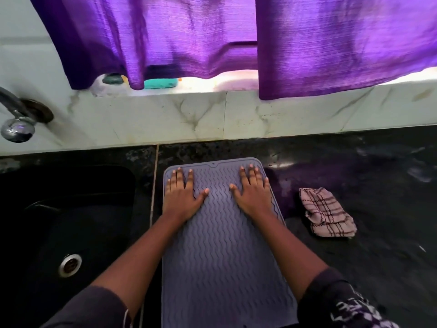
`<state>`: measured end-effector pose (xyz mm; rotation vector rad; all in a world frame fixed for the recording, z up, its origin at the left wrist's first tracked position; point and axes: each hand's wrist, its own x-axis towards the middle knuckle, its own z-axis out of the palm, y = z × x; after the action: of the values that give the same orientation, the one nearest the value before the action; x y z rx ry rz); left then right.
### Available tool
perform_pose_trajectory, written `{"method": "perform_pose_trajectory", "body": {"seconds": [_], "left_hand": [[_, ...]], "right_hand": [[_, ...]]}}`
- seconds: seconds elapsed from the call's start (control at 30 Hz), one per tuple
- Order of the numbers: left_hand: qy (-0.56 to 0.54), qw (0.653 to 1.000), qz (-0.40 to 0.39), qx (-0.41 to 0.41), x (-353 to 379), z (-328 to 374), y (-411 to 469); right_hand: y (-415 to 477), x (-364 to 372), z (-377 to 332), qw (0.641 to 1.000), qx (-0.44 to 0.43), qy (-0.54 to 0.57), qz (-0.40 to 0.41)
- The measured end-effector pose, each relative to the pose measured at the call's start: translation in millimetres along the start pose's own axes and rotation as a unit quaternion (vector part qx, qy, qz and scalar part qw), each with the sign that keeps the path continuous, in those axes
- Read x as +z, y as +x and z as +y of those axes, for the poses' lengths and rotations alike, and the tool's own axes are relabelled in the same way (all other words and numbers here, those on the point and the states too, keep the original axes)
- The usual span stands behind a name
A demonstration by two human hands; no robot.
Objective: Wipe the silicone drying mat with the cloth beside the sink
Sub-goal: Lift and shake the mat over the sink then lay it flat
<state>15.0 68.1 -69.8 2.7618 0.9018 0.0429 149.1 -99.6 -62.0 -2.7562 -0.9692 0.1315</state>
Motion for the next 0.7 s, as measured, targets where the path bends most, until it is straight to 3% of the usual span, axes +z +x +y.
{"method": "perform_pose_trajectory", "body": {"seconds": [0.13, 0.3, 0.37, 0.47, 0.6, 0.7], "left_hand": [[0.012, 1.0, 0.014, 0.007, 3, -2, 4], [0.009, 0.999, -0.045, -0.006, -15, 6, -2], [-0.015, 0.999, -0.033, -0.001, -25, 19, -21], [-0.033, 0.999, 0.033, 0.012, -21, 46, -86], [-0.008, 1.0, 0.003, -0.03, 7, 74, -195], [0.008, 0.998, -0.008, -0.069, 18, 72, -222]], "right_hand": [[1, 5, -2, 1.0, 0.013, -0.002, 0.009], [4, -27, -7, 0.99, 0.035, 0.026, -0.131], [-17, -41, -10, 0.994, 0.016, 0.054, -0.092], [-92, -37, -4, 0.994, -0.083, 0.065, -0.02], [-181, -20, 26, 0.994, -0.104, 0.0, -0.042], [-201, -16, 32, 0.994, -0.086, -0.049, -0.048]]}}
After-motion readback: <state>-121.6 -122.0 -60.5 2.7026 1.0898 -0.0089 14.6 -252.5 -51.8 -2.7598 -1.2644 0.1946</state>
